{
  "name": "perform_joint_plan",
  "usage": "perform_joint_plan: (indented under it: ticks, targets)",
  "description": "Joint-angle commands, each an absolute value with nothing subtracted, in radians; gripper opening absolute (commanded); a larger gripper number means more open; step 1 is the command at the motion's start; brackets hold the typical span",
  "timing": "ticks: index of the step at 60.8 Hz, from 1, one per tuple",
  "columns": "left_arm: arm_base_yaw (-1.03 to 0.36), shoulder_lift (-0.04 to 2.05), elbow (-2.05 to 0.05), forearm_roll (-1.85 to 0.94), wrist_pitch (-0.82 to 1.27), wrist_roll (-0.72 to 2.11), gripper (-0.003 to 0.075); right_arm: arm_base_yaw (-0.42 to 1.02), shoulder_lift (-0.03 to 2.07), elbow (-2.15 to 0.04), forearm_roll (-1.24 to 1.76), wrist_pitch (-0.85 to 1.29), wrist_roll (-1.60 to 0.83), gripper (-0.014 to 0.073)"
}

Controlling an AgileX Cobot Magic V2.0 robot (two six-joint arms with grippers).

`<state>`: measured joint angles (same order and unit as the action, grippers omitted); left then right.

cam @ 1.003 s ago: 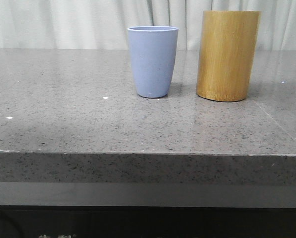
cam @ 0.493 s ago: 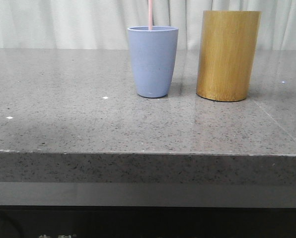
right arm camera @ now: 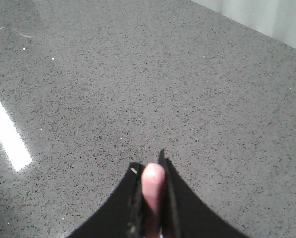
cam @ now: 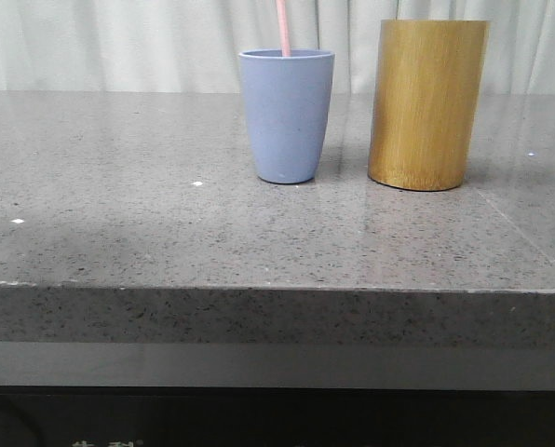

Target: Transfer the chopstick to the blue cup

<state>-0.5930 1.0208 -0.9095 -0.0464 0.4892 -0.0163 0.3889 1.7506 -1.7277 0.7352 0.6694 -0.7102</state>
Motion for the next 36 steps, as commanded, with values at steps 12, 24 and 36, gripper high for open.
perform_joint_plan:
  ticks: [12, 24, 36]
  targets:
    - [-0.592, 1.009, -0.938, -0.051, 0.412, -0.026, 0.0442, 0.386, 1.703, -1.760, 0.761, 0.636, -0.721, 0.0438]
    - [-0.592, 1.009, -0.938, -0.051, 0.412, -0.026, 0.0442, 0.386, 1.672, -1.760, 0.745, 0.648, -0.721, 0.0455]
    - [-0.592, 1.009, -0.938, -0.051, 0.412, -0.026, 0.0442, 0.378, 1.538, -1.760, 0.595, 0.827, -0.674, 0.0455]
